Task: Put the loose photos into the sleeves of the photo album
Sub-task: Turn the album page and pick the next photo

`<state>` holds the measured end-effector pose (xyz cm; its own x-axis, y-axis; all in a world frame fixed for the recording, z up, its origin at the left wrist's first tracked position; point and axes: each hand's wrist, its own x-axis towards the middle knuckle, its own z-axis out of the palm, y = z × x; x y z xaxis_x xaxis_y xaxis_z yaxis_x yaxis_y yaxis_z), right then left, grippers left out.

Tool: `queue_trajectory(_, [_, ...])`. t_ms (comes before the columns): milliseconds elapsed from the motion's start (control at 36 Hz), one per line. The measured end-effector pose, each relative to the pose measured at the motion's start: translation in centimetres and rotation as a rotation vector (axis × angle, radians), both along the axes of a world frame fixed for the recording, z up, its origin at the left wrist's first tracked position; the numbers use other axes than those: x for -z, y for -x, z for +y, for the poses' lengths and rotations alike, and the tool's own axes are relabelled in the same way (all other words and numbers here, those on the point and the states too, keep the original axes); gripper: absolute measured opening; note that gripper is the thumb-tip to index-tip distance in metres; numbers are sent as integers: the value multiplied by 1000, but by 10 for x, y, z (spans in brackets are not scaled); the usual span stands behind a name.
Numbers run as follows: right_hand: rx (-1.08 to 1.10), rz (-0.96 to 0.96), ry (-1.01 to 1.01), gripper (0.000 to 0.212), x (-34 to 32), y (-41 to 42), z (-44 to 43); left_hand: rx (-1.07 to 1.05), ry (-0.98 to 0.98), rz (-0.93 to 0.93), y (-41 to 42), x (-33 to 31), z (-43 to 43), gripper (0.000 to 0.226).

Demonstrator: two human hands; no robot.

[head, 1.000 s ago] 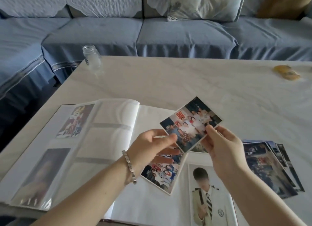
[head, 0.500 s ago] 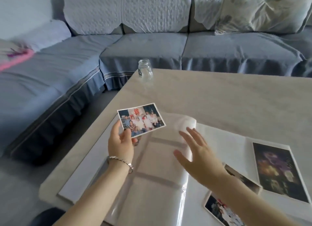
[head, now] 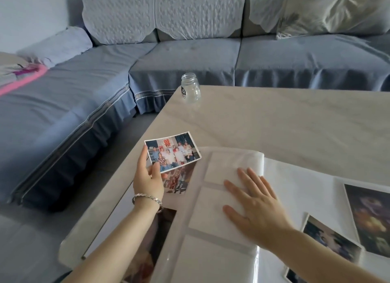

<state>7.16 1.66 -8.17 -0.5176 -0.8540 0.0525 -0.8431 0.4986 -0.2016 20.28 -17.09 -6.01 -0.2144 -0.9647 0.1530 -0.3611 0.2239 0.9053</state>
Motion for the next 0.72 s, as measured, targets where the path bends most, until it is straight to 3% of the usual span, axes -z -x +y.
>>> queue_trajectory(222, [9,-2,12,67,-3,-1,1,26,7,-20,-6,7,-3,50])
queue_trajectory(500, [-14,-66,33,70,-2,-2,-1,214,-249,-15,-17,12,-23,48])
queue_trajectory(583, [-47,-120,50,69,-5,-2,0,283,-306,-98,-18,7,-31,46])
queue_trajectory(722, [-94,-126,182,77,-4,-1,0,327,-373,-130,-9,3,-36,46])
